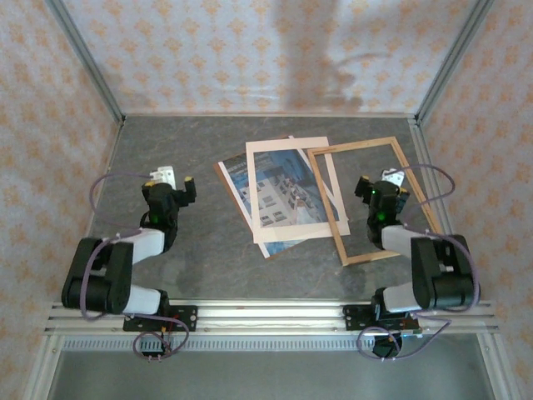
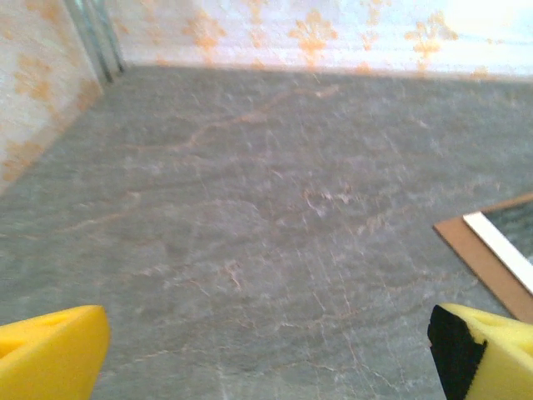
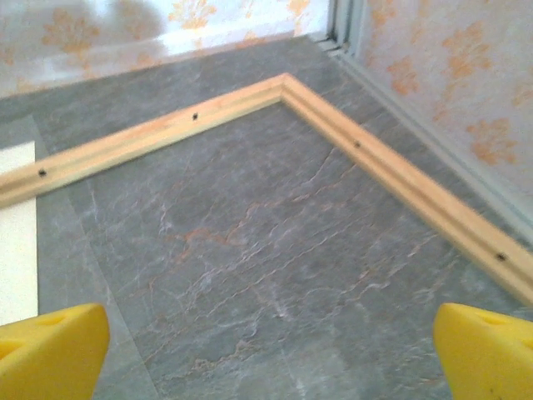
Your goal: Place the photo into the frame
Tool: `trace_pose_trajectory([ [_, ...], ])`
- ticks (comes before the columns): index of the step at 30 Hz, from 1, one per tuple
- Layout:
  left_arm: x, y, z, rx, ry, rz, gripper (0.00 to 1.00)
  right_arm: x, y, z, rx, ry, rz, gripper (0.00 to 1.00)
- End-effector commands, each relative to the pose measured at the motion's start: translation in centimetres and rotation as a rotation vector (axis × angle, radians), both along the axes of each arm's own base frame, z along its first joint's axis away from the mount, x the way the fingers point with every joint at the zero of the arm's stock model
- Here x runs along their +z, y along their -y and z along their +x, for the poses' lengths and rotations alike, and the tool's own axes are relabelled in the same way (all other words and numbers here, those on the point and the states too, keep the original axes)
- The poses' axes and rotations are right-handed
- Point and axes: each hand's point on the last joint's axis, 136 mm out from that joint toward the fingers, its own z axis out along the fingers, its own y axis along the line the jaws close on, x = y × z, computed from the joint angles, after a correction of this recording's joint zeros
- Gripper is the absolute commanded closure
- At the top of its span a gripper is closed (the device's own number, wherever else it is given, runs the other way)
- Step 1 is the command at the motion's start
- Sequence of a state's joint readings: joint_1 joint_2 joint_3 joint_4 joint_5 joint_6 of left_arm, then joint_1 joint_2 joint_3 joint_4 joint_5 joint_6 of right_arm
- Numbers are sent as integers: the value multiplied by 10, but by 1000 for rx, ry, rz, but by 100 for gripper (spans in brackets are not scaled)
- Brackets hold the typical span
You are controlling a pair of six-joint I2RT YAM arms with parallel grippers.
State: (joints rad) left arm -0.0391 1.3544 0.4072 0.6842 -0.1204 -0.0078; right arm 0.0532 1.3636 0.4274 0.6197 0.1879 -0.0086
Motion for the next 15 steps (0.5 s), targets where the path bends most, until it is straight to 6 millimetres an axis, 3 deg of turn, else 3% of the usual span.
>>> trace_pose_trajectory([
  [1, 28, -22, -9, 163, 12, -45, 0, 31, 16, -10, -113, 35, 26, 1],
  [4, 44, -25, -16, 215, 19, -140, 0, 54, 21, -20, -174, 32, 86, 1],
  [6, 51, -15, -16, 175, 20, -214, 0, 63, 10, -20, -124, 23, 147, 1],
  [11, 53, 50, -6, -85, 36, -553, 1, 64, -66, -11, 139, -34, 264, 4],
  [15, 42, 108, -5, -213, -39, -637, 2, 44, -131, -9, 284, -176, 228, 4],
])
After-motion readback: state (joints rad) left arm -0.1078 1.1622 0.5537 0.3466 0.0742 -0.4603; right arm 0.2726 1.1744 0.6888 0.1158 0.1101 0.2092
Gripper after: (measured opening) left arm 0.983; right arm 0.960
